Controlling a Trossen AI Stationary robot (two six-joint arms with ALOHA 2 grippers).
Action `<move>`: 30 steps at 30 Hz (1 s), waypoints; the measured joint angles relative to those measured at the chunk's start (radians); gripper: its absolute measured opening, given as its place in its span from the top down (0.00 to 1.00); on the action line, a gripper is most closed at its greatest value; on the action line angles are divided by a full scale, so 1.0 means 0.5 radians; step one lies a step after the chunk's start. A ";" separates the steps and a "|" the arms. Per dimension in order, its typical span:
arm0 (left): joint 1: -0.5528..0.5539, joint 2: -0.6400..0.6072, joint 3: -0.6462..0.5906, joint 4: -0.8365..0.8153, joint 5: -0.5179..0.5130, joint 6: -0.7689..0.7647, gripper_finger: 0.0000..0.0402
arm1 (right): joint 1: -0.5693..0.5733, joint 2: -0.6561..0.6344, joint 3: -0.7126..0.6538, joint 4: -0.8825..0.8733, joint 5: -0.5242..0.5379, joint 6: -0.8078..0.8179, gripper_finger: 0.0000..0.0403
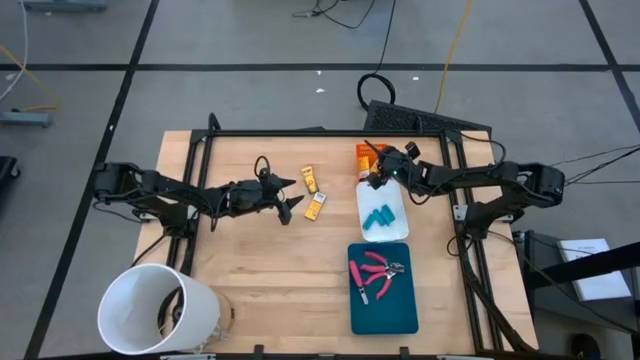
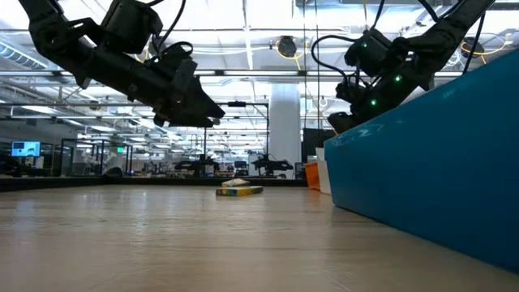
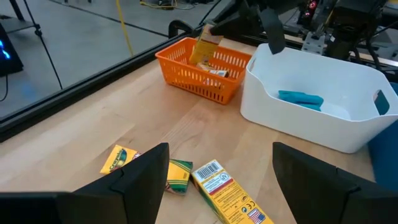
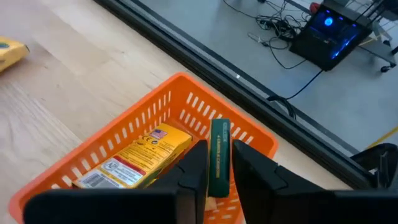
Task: Pick & Place School Supplies
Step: Put the yellow crayon box into the orange bin
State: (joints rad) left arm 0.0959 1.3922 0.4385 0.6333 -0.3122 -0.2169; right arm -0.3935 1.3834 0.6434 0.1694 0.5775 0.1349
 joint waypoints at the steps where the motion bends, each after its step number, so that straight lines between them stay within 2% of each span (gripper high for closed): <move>1: 0.000 0.000 0.000 -0.001 0.000 0.000 0.30 | 0.000 0.000 0.000 0.007 -0.001 0.021 0.83; 6: 0.000 0.000 0.000 -0.001 -0.002 0.000 0.30 | 0.000 0.000 0.000 0.050 -0.013 0.077 0.83; 11: 0.000 0.000 0.000 -0.001 -0.004 0.000 0.30 | 0.004 0.000 0.000 0.115 -0.318 0.090 0.83; 19: 0.000 0.000 0.000 -0.002 -0.006 -0.006 0.30 | 0.004 0.000 0.000 0.155 -0.321 0.078 0.83; 22: 0.000 0.000 0.000 -0.012 -0.043 -0.113 0.30 | 0.005 0.000 0.000 0.201 -0.329 0.074 0.83; 26: 0.007 0.001 0.000 -0.094 -0.212 -0.347 0.30 | 0.005 0.000 0.000 0.270 -0.383 0.073 0.82; 30: 0.017 0.051 0.085 -0.294 -0.220 -0.466 0.30 | 0.005 0.000 0.000 0.314 -0.386 0.065 0.82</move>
State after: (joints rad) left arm 0.1043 1.4175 0.4809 0.4863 -0.4222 -0.4498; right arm -0.3908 1.3834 0.6434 0.3264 0.3843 0.1673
